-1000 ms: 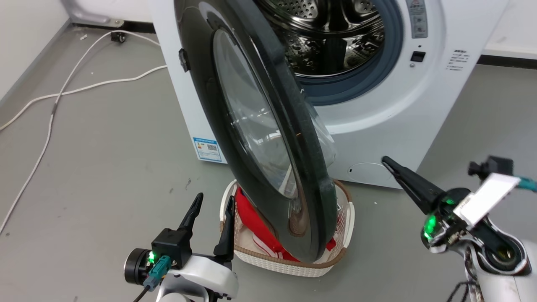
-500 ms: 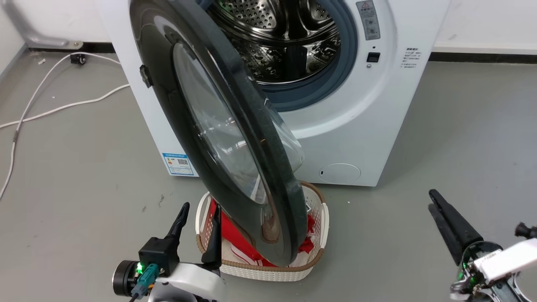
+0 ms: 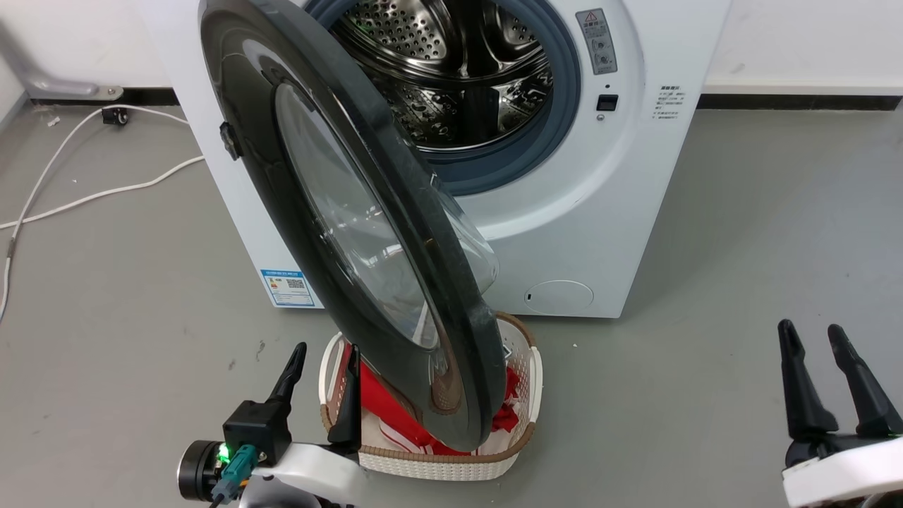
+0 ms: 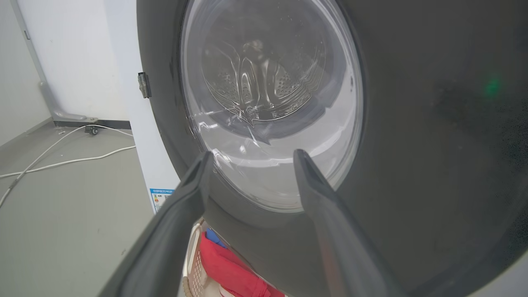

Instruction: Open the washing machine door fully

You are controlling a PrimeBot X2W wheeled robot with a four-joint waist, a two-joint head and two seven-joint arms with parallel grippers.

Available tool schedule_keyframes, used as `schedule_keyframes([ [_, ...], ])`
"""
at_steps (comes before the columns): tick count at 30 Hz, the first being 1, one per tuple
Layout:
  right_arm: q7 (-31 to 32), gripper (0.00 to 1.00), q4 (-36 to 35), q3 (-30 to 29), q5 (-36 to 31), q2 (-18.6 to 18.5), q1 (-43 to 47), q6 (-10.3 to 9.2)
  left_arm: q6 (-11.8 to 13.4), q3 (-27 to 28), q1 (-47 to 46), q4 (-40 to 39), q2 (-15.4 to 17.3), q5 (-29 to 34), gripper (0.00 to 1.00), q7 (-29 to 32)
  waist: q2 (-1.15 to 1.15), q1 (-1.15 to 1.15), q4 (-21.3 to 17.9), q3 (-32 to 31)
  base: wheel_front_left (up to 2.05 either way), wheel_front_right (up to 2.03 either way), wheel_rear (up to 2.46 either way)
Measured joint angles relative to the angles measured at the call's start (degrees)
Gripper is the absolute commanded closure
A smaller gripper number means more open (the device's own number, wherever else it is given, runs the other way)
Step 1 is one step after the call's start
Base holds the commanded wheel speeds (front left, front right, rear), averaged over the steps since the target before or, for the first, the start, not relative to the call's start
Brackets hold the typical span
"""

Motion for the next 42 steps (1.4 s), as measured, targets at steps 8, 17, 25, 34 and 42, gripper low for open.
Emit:
schedule_keyframes([
  [8, -4.69, 0.0, 0.02, 1.01, -16.08, 0.12, 1.97, 0.0, -0.07, 0.45, 0.33, -0.31, 0.24, 1.02, 0.0, 0.0, 0.0, 0.0, -0.75, -0.75, 0.0, 0.0, 0.0],
  [17, -6.01, 0.0, 4.45, 1.32, -20.92, 0.81, 3.26, 0.0, -0.29, 0.46, 0.82, -0.1, 0.63, 1.58, 0.0, 0.0, 0.0, 0.0, -0.51, -1.29, 0.0, 0.0, 0.0],
  [25, -7.16, 0.0, 5.75, 1.56, -21.18, 1.66, 2.37, 0.0, -0.3, 0.24, 1.21, -0.13, 0.92, 2.0, 0.0, 0.0, 0.0, 0.0, -0.3, -1.15, 0.0, 0.0, 0.0],
  [34, -7.46, 0.0, 5.68, 1.97, -21.52, 2.46, 1.91, 0.0, -0.64, 0.15, 1.15, -0.66, 1.6, 1.92, 1.0, 0.0, 0.0, 0.0, 0.01, -0.8, 0.0, 0.0, 0.0],
  [42, -7.36, 0.0, 5.13, 1.51, -22.02, 2.96, 2.01, 0.0, -0.12, 0.9, -1.35, -5.54, 2.29, 1.82, 1.0, 0.1, 0.0, 0.0, 0.8, -0.82, 0.0, 0.0, 0.0],
])
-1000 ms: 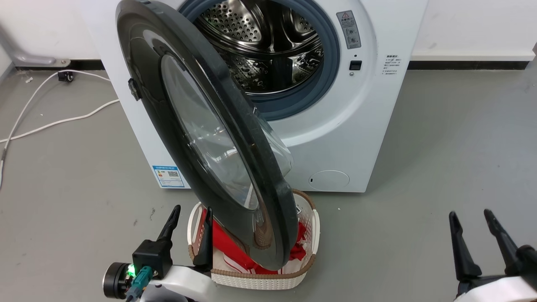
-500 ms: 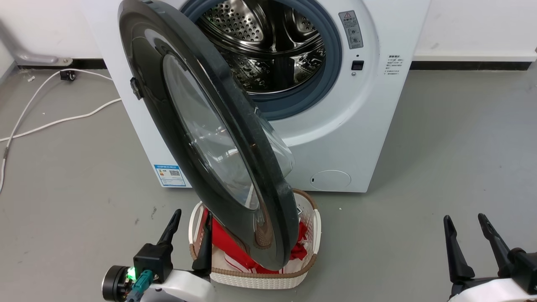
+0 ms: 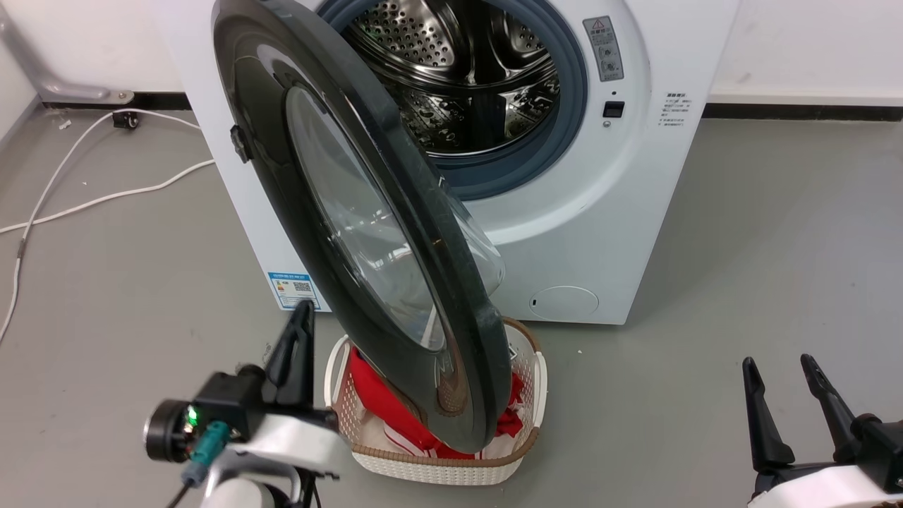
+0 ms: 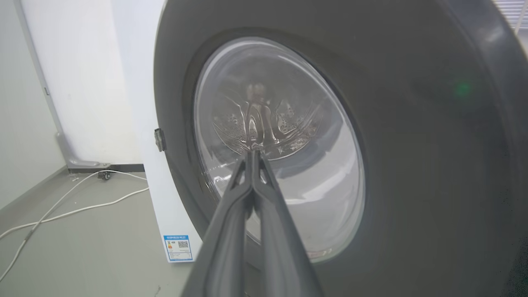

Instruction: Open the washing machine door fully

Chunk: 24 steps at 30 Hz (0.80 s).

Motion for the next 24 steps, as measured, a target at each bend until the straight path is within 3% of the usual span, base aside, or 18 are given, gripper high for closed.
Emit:
schedule_keyframes([
  [11, 0.25, 0.0, -0.76, -0.48, -0.67, 0.64, 0.09, 0.0, 2.43, -0.03, -11.0, -19.56, 0.66, 0.74, 1.0, 5.81, 0.0, 0.0, 0.7, -0.17, 0.0, 0.0, 0.0],
  [17, 0.54, 0.0, -0.88, -0.35, -0.83, 0.99, 0.12, 0.0, 1.74, -5.27, -16.48, -25.87, -0.68, 0.98, 1.0, 8.29, 0.0, 0.0, 0.43, -0.27, 0.0, 0.0, 0.0],
  [24, 0.82, 0.0, -0.73, 0.03, -0.92, 1.33, 0.25, 0.0, 0.88, -15.38, -17.85, -28.85, -1.92, -1.67, 1.0, 11.78, 0.0, 0.0, -0.22, -0.09, 0.0, 0.0, 0.0],
])
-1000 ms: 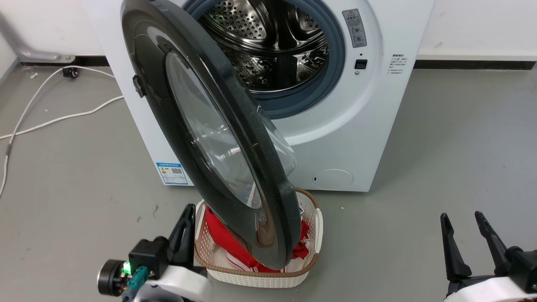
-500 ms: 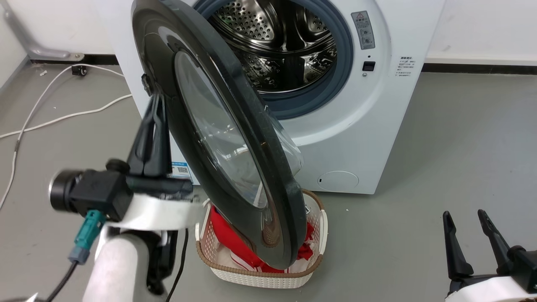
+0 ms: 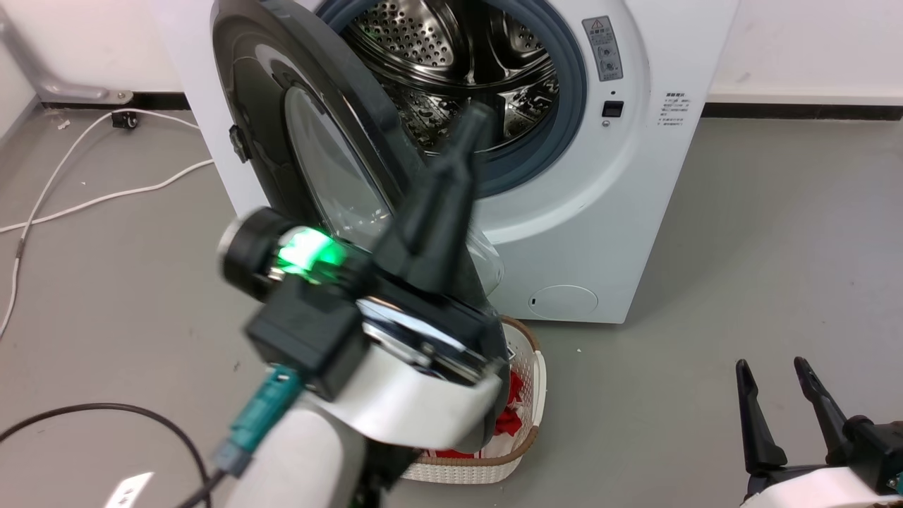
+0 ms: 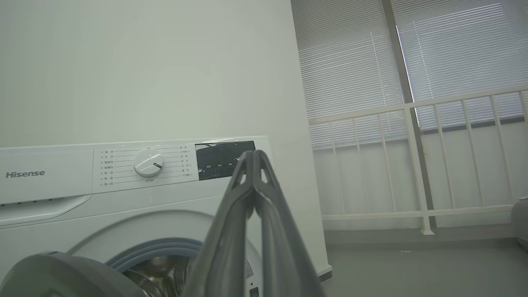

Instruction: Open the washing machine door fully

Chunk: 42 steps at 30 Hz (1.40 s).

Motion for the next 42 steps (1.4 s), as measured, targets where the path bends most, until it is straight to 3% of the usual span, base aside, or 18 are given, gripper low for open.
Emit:
schedule_keyframes([
  [11, 0.01, 0.0, 0.7, -0.41, 0.11, 0.29, 0.08, 0.0, -1.08, -15.38, 7.13, 4.32, -0.31, -6.43, 1.0, 8.18, 0.0, 0.0, 0.57, 1.37, 0.0, 0.0, 0.0],
  [17, 0.0, 0.0, 1.18, -0.54, -0.01, 0.32, -0.21, 0.0, -1.56, -19.22, 11.9, 9.35, 0.1, -9.38, 1.0, 12.92, 0.0, 0.0, 0.92, 1.72, 0.0, 0.0, 0.0],
  [22, 0.0, 0.0, 1.58, -0.59, 0.0, 0.35, -0.74, 0.0, -0.49, -19.41, 13.32, 14.88, 0.59, -9.91, 1.0, 14.45, 0.0, 0.0, 1.07, 2.35, 0.0, 0.0, 0.0],
  [32, -0.32, 0.0, 3.16, -0.44, 0.12, 0.46, -1.43, 0.0, 3.31, -15.43, 9.22, 23.59, 0.22, -9.37, 1.0, 10.55, 0.0, 0.0, 0.17, 2.6, 0.0, 0.0, 0.0],
  [42, -0.69, 0.0, 3.94, -0.8, 0.56, 0.56, -1.84, 0.0, 6.13, -13.52, 8.86, 25.77, 0.08, -9.84, 1.0, 8.58, 0.0, 0.0, -0.04, 3.33, 0.0, 0.0, 0.0],
])
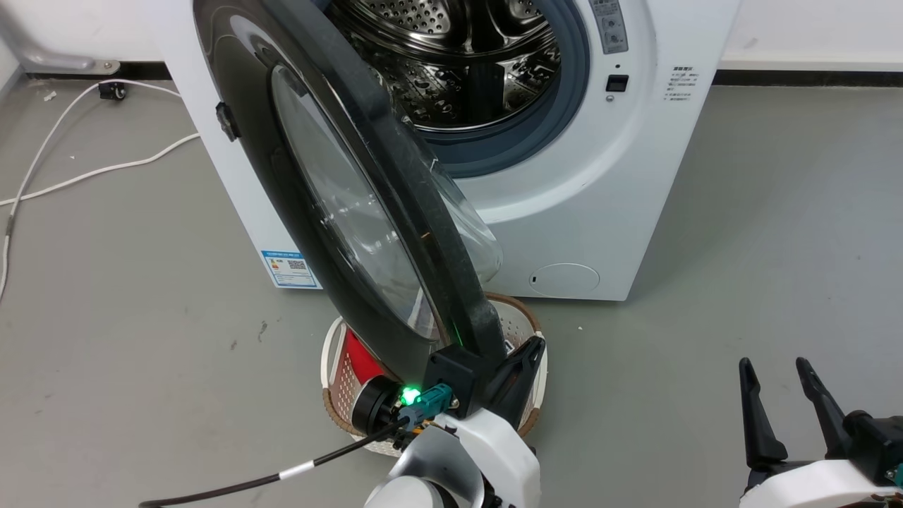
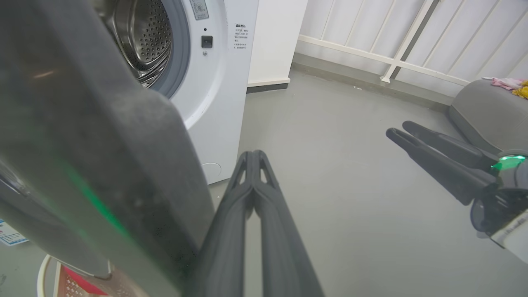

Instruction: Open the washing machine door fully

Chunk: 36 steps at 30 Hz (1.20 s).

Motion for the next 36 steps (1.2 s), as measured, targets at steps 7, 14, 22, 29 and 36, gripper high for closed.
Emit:
schedule_keyframes([
  [7, -0.15, 0.0, 1.07, -0.1, 0.34, 0.08, -0.26, 0.0, 0.65, 0.34, 0.98, -1.81, 0.35, -0.36, 1.0, -1.27, 0.0, 0.0, 1.57, 0.19, 0.0, 0.0, 0.0],
  [14, -0.25, 0.0, 1.9, -0.3, 0.37, 0.11, -0.62, 0.0, 1.69, 0.36, 3.69, -5.56, 1.6, -0.6, 1.0, -1.65, 0.0, 0.0, 3.73, 0.0, 0.0, 0.0, 0.0],
  [22, -0.21, 0.0, 2.65, -0.82, 0.49, 0.1, -0.56, 0.0, 3.7, 0.98, 6.41, -9.21, 3.02, -0.41, 1.0, -2.3, 0.0, 0.0, 6.61, -0.04, 0.0, 0.0, 0.0],
  [29, -0.15, 0.0, 2.57, -1.33, 0.48, 0.1, -0.34, 0.0, 5.81, 2.03, 8.34, -11.91, 4.12, 0.04, 1.0, -2.98, 0.0, 0.0, 9.2, -0.01, 0.0, 0.0, 0.0],
  [36, 0.41, 0.0, 2.26, -2.23, 0.37, 0.11, -0.03, 0.0, 7.64, 3.61, 9.57, -14.36, 5.23, 0.18, 1.0, -3.63, 0.0, 0.0, 12.78, 0.54, 0.0, 0.0, 0.0],
])
